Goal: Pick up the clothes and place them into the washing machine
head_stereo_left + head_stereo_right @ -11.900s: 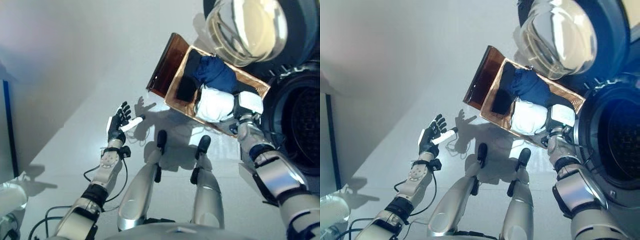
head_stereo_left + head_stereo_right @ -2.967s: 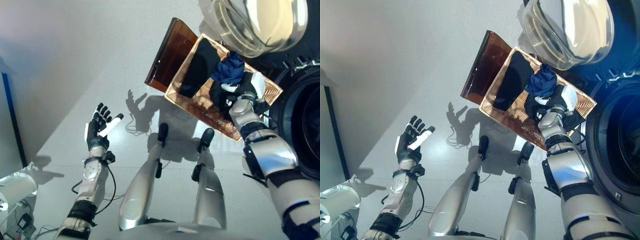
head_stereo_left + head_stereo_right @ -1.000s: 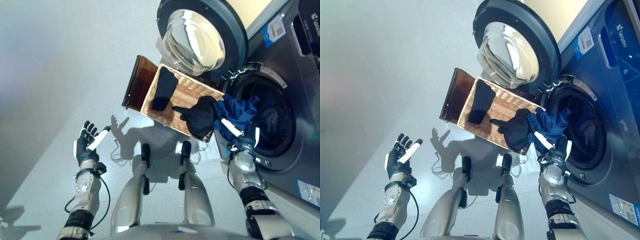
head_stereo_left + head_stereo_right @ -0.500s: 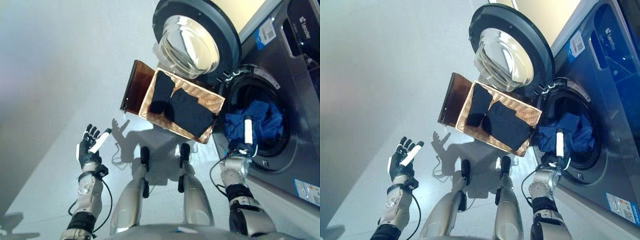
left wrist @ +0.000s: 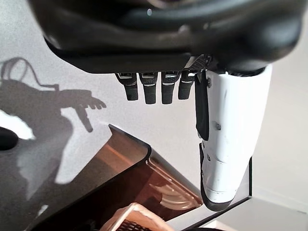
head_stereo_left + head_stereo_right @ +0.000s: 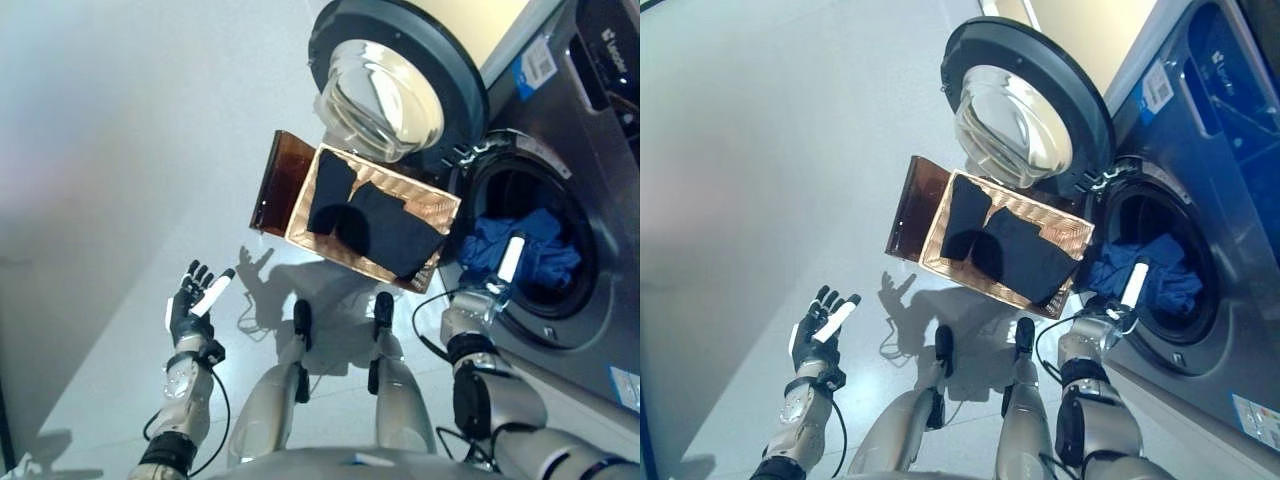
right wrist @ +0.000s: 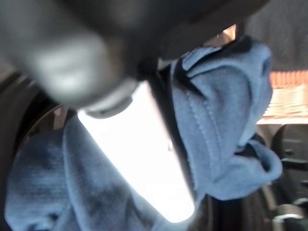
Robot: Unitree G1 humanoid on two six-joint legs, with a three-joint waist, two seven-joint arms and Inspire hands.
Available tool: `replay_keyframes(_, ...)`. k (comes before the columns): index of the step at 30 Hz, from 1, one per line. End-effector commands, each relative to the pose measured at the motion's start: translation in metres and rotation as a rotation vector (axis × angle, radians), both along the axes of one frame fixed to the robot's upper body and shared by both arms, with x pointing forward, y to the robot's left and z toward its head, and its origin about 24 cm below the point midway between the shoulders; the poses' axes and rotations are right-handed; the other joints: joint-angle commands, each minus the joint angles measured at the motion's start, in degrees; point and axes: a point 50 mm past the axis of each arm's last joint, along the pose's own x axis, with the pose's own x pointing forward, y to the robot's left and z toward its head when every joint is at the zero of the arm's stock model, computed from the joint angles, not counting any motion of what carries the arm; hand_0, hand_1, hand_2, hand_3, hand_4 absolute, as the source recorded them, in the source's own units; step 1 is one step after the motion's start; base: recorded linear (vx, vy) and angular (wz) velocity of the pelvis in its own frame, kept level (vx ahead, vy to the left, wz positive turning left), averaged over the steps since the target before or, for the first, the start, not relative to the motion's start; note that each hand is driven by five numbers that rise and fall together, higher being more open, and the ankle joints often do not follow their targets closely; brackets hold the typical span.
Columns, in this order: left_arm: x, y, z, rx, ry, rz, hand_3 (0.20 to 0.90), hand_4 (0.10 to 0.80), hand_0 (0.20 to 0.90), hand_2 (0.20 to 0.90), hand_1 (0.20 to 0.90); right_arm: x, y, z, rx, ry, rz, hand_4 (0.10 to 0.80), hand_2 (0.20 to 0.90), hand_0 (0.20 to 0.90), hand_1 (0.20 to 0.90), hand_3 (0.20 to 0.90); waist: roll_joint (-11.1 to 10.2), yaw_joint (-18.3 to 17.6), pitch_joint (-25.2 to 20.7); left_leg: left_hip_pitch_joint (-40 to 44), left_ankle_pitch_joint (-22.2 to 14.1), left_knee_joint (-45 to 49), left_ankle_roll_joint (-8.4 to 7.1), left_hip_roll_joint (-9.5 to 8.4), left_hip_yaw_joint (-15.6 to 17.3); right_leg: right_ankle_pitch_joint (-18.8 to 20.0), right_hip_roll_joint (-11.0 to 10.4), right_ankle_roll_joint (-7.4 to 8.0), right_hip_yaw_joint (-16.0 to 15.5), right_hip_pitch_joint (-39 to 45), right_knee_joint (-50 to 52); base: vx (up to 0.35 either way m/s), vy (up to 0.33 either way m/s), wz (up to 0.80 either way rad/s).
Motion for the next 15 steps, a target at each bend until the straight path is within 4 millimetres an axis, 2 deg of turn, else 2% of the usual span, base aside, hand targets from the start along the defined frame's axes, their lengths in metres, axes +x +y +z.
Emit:
replay_keyframes(1,0.008,0.011,0.023,0.039,-0.136,0.01,0.9,0.8,0.9,0.9,0.9,0.006,-0.055,0.055,-0.153,-0.07,-0.123,0.3,0.2,0.2,0.2,0.2,2.4,1.8,0.1,-1.8,-3.3,3.3,-5.62,0.36,-1.7,-6.7,-0.5,0.28,-1.1,-1.1,6.8,0.0,0.0,0.0)
replay_keyframes(9,0.009,0.0,0.028,0.019,-0.168,-0.053,0.9,0.8,0.9,0.9,0.9,0.012,-0.086,0.105,-0.187,-0.132,-0.206,0.3,0.2,0.2,0.2,0.2,5.2,3.1,0.1,-3.0,-2.9,2.7,-5.68,0.06,-1.7,-7.4,-0.9,0.18,-0.3,-3.7,8.2,0.0,0.0,0.0)
replay_keyframes(15,0.009,-0.003,0.03,0.017,-0.173,-0.067,0.9,0.8,0.9,0.9,0.9,0.003,-0.112,0.14,-0.183,-0.16,-0.333,0.3,0.2,0.2,0.2,0.2,6.9,3.6,0.1,-4.2,-2.5,2.3,-5.82,-0.06,-1.3,-7.7,-1.1,0.24,0.1,-5.9,9.1,0.001,-0.002,0.01)
